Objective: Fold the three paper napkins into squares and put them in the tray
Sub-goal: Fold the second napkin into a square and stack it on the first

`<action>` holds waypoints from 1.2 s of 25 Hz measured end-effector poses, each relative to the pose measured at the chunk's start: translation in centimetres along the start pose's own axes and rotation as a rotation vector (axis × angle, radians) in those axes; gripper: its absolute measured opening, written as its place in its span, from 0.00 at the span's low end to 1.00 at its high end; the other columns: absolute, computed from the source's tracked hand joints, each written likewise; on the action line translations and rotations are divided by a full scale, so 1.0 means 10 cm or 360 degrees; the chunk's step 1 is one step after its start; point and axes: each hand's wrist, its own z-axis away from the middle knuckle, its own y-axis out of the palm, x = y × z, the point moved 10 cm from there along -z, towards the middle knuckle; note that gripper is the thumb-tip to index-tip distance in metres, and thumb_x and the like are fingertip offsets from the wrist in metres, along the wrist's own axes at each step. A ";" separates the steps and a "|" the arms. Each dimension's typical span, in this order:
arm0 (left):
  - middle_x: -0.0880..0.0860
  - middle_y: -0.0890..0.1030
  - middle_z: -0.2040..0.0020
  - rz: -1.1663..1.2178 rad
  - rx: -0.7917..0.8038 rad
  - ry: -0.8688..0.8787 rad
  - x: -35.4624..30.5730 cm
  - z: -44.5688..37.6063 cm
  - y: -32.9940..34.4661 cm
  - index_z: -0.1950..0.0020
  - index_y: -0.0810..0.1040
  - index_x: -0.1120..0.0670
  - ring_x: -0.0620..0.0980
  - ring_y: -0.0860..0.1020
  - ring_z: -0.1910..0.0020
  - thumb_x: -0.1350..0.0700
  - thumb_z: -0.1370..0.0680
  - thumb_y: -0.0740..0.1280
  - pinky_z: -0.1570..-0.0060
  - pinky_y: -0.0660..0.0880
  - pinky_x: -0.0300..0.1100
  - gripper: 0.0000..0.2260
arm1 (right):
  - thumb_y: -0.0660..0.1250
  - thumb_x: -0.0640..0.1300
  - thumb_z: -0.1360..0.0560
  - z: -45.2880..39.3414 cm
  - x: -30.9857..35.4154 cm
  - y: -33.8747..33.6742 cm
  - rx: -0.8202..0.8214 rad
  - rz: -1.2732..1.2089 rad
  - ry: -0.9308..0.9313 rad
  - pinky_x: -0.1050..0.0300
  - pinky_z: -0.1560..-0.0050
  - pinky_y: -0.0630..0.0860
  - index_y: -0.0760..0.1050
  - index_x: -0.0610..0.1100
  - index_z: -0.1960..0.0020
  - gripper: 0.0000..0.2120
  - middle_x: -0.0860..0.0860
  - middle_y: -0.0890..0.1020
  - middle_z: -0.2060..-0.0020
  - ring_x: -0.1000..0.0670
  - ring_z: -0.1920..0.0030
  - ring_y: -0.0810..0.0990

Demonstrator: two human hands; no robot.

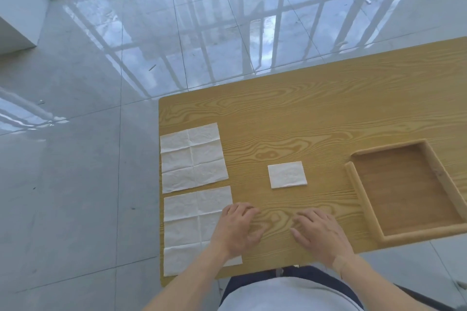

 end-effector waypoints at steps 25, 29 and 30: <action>0.46 0.76 0.38 -0.0017 -0.0139 -0.0550 1.12 2.41 0.11 0.36 0.76 0.47 0.49 0.72 0.37 0.38 0.29 0.64 0.36 0.64 0.45 0.24 | 0.77 0.54 0.35 0.59 1.71 0.39 -0.0093 0.0034 -0.0514 0.52 0.53 0.79 0.82 0.50 0.49 0.16 0.55 0.84 0.54 0.50 0.51 0.82; 0.47 0.74 0.35 -0.0054 -0.0073 -0.0392 1.37 2.28 0.09 0.35 0.74 0.47 0.49 0.70 0.36 0.39 0.28 0.64 0.34 0.63 0.46 0.24 | 0.78 0.53 0.36 0.47 1.88 0.52 -0.0090 0.0065 -0.0438 0.50 0.51 0.78 0.81 0.49 0.45 0.21 0.52 0.83 0.49 0.47 0.47 0.81; 0.47 0.73 0.35 -0.0054 -0.0075 -0.0352 1.42 2.25 0.07 0.35 0.74 0.47 0.50 0.71 0.36 0.40 0.28 0.65 0.34 0.63 0.46 0.23 | 0.79 0.53 0.36 0.46 1.89 0.55 -0.0085 0.0071 -0.0399 0.49 0.51 0.78 0.80 0.49 0.45 0.22 0.52 0.83 0.48 0.47 0.46 0.81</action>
